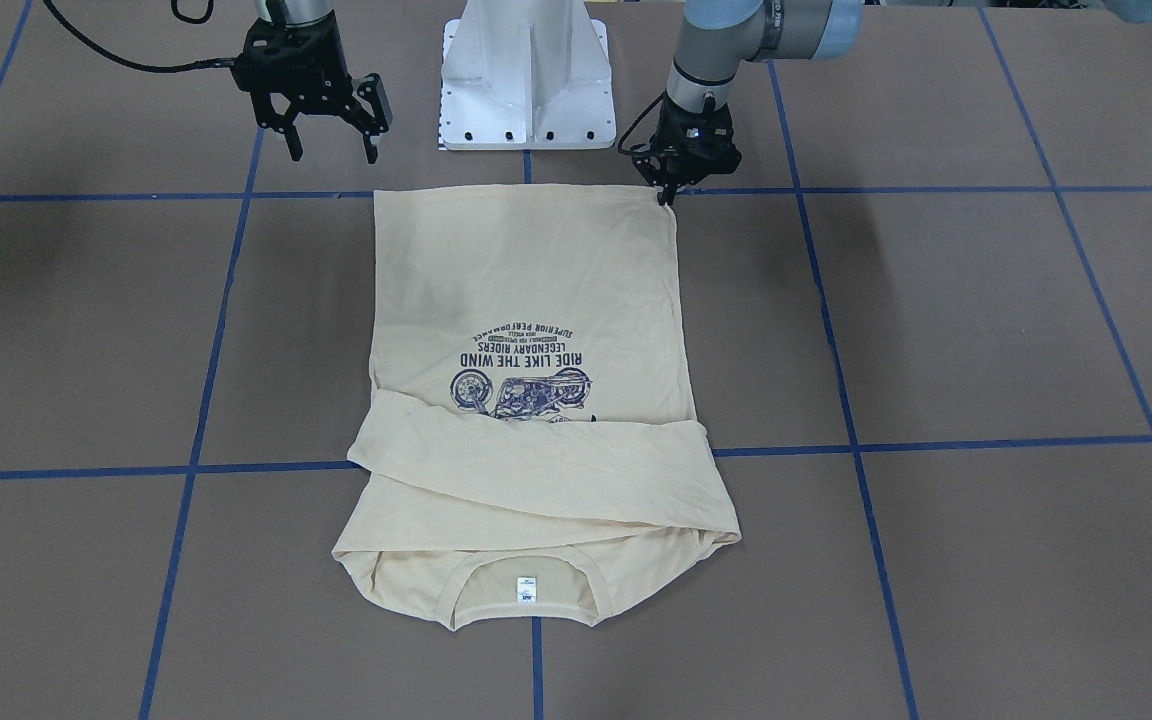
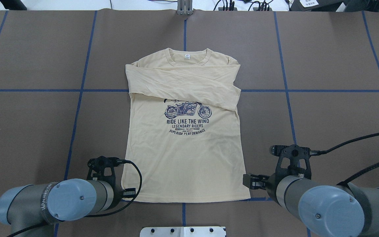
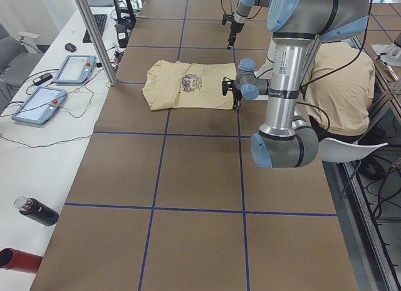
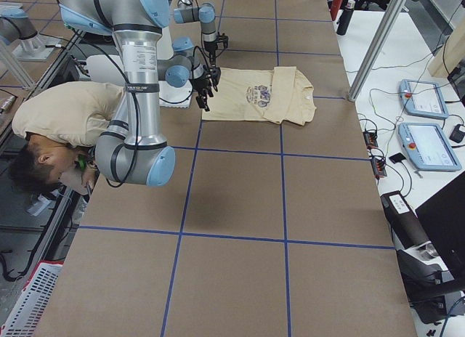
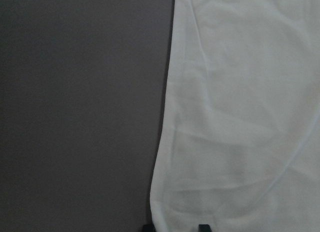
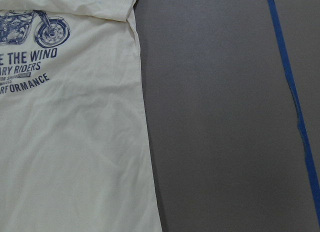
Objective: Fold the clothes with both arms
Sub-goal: 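Grasp the hem corners with both grippers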
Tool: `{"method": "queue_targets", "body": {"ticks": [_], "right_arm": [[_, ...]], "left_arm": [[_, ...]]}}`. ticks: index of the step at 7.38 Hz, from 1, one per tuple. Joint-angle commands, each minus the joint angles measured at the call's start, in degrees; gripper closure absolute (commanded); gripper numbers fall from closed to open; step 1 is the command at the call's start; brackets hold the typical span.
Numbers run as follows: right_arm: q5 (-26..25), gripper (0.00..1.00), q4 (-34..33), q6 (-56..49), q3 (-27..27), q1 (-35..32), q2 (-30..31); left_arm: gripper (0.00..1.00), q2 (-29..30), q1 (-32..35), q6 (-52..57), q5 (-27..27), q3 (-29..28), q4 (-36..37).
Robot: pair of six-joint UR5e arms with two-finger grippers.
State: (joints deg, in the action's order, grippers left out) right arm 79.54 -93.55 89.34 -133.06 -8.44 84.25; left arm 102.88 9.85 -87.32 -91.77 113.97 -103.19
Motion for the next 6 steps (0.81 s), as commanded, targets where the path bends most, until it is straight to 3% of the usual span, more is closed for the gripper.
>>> {"method": "queue_targets", "body": {"ticks": [1,4,6], "right_arm": [[0.1,0.0,1.5,0.4,2.6,0.3,0.0],[-6.3,0.02,7.5,3.3,6.8,4.8,0.5],[-10.0,0.32,7.6,5.6,9.6,8.2,0.0]], "left_arm": [[1.0,-0.1,0.1,-0.8,0.0,0.9,0.2],[1.0,0.7,0.1,-0.7,-0.4,1.4,0.2],[1.0,0.7,0.1,-0.7,-0.7,3.4,0.3]]}}
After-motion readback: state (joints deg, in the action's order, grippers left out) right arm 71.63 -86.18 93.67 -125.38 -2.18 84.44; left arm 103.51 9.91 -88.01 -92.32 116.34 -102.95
